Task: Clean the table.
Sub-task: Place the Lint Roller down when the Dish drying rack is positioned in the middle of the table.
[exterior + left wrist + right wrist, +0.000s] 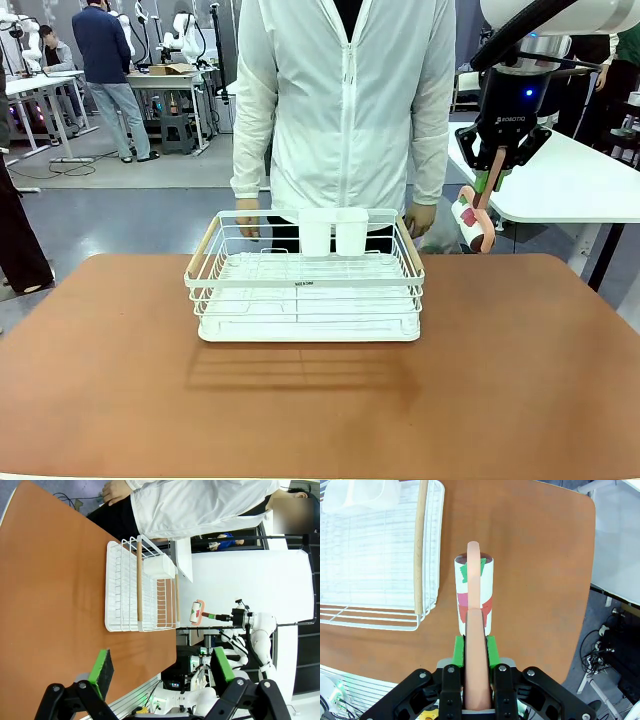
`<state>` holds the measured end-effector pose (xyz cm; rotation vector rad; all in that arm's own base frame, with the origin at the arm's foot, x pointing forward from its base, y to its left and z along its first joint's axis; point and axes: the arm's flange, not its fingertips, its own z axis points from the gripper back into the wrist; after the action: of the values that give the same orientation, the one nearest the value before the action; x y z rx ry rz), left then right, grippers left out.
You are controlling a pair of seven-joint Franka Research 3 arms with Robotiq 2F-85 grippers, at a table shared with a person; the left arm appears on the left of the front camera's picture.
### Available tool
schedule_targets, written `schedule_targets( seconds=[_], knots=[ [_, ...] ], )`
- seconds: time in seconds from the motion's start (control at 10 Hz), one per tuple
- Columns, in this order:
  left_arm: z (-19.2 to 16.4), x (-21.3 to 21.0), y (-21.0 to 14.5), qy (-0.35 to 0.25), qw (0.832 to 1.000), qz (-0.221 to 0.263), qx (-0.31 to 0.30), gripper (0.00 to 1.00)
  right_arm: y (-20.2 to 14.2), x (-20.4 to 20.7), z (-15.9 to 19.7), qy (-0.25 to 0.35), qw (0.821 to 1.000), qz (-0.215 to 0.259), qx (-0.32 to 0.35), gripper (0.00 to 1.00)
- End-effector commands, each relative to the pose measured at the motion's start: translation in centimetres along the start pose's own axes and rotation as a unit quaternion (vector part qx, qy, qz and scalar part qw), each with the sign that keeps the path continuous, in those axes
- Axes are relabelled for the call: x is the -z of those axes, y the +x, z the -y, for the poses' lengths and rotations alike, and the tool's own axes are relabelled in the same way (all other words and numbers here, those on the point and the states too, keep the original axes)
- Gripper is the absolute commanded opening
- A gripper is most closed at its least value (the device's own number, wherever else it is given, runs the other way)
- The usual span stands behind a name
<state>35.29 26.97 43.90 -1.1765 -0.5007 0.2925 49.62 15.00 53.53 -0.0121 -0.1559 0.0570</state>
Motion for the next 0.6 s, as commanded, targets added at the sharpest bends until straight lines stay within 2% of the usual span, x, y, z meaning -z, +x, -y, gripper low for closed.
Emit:
schedule_targets(
  seconds=[0.0, 0.5],
  knots=[
    [0.15, -0.27, 0.1, -0.015, 1.0, 0.005, -0.002, 1.0, 0.12, -0.23, -0.26, -0.011, 1.0, 0.0, 0.011, 0.21],
    [0.15, -0.27, 0.1, -0.015, 1.0, 0.005, -0.002, 1.0, 0.12, -0.23, -0.26, -0.011, 1.0, 0.0, 0.011, 0.21]
  ],
)
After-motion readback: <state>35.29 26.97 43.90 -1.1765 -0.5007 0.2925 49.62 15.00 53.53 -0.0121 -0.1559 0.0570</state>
